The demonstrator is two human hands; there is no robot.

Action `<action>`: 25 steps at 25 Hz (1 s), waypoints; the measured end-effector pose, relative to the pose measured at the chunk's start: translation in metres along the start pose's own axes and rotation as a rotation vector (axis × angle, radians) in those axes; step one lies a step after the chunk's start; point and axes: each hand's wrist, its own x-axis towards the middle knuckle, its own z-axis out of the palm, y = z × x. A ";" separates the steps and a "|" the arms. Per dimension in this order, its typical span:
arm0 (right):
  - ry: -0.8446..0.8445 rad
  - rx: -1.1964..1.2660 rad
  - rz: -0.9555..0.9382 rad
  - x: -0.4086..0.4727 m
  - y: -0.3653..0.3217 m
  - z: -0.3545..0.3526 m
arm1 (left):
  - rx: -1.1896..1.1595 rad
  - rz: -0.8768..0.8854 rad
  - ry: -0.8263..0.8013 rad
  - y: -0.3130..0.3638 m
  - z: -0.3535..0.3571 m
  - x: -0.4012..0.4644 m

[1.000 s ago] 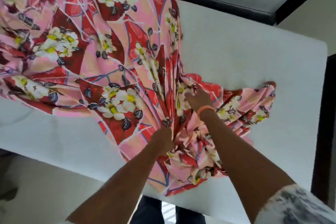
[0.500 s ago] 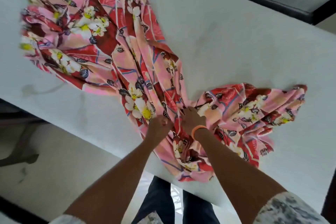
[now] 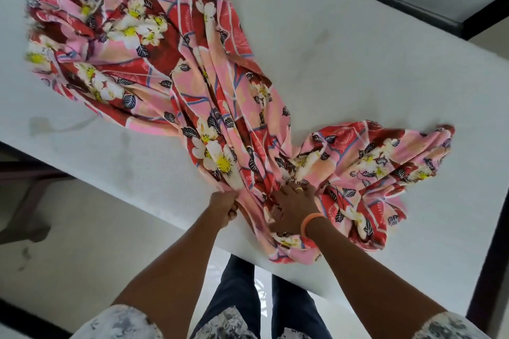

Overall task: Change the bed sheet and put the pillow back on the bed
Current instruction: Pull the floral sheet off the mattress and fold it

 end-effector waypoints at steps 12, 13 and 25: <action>0.651 0.909 0.002 -0.107 -0.031 -0.181 | -0.185 0.503 -0.602 0.113 -0.011 -0.238; 0.649 0.961 -0.007 -0.116 -0.025 -0.195 | -0.268 0.421 -0.673 0.120 -0.013 -0.248; 0.809 1.319 0.063 -0.206 0.008 -0.264 | 0.847 1.578 -0.259 0.106 0.019 -0.285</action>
